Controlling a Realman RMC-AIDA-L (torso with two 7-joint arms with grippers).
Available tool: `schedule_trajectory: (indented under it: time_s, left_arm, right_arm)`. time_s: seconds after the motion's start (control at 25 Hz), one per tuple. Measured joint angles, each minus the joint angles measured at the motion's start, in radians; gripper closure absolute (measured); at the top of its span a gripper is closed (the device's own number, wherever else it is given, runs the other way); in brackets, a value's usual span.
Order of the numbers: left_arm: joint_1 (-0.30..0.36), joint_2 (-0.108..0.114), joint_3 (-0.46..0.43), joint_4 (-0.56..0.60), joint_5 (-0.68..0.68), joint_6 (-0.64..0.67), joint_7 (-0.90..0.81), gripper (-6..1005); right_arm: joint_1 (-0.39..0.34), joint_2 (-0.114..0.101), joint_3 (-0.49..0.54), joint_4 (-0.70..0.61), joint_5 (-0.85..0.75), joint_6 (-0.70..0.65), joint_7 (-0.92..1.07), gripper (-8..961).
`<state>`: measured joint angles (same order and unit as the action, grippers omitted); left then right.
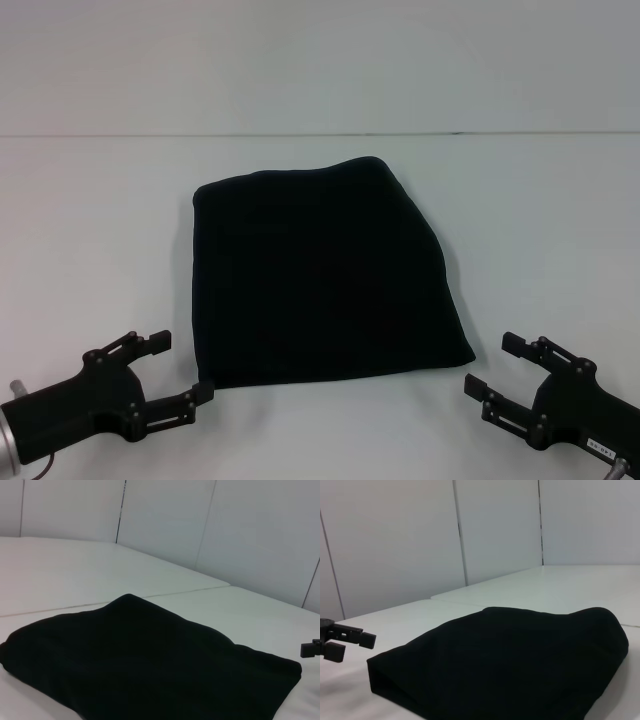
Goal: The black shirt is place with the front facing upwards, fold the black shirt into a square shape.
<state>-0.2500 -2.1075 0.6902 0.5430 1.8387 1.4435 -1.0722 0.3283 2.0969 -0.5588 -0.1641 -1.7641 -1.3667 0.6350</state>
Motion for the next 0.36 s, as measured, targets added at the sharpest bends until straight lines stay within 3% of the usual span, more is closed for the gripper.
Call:
schedule_trajectory:
  time_s: [0.36]
  left_arm:
    - [0.000,-0.002,-0.003,0.001,-0.001,0.006,0.000,51]
  right_arm:
    - [0.003,0.001,0.001,0.000,0.000,-0.003,0.000,145]
